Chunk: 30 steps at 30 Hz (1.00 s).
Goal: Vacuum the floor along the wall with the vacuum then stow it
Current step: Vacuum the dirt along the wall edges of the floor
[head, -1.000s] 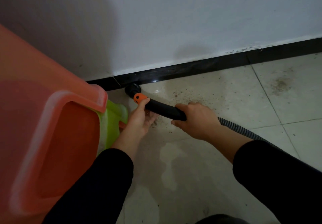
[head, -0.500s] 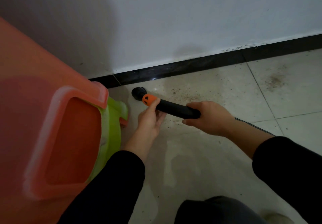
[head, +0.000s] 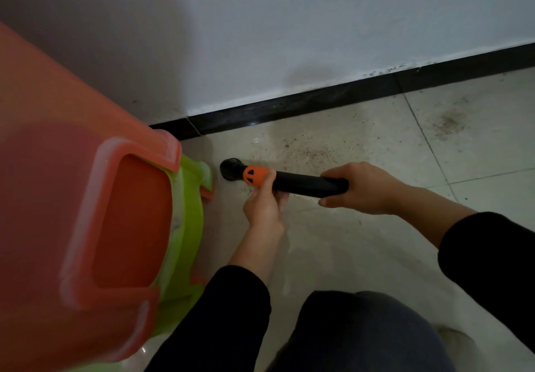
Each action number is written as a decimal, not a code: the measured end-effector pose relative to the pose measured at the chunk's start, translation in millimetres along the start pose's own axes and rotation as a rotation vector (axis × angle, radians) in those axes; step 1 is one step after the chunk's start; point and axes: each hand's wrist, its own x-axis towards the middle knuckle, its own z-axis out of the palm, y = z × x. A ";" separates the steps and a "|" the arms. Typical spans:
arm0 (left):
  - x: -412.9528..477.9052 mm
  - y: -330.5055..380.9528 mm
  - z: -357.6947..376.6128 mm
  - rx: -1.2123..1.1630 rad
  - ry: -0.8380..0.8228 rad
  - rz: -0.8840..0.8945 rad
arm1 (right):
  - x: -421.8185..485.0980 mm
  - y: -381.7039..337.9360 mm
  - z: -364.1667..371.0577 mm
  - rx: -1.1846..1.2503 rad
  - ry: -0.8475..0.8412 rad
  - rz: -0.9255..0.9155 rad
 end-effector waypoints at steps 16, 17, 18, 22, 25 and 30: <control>-35.0 -32.1 -8.0 -0.034 0.014 -0.047 | -31.8 19.4 -7.8 -0.041 -0.091 0.001; -36.8 -34.5 -8.1 -0.029 0.015 -0.051 | -34.5 21.6 -7.1 -0.035 -0.091 0.001; -38.2 -37.1 -8.8 -0.026 0.016 -0.056 | -37.1 24.0 -6.4 -0.027 -0.093 0.001; -44.2 -46.4 -12.4 -0.008 0.009 -0.081 | -46.3 32.5 -4.6 -0.016 -0.105 0.003; -49.1 -51.1 -13.7 0.003 0.010 -0.087 | -51.7 36.2 -4.4 -0.015 -0.113 0.007; -58.2 -53.1 -13.0 0.017 0.017 -0.089 | -56.5 37.4 -9.0 -0.010 -0.115 0.008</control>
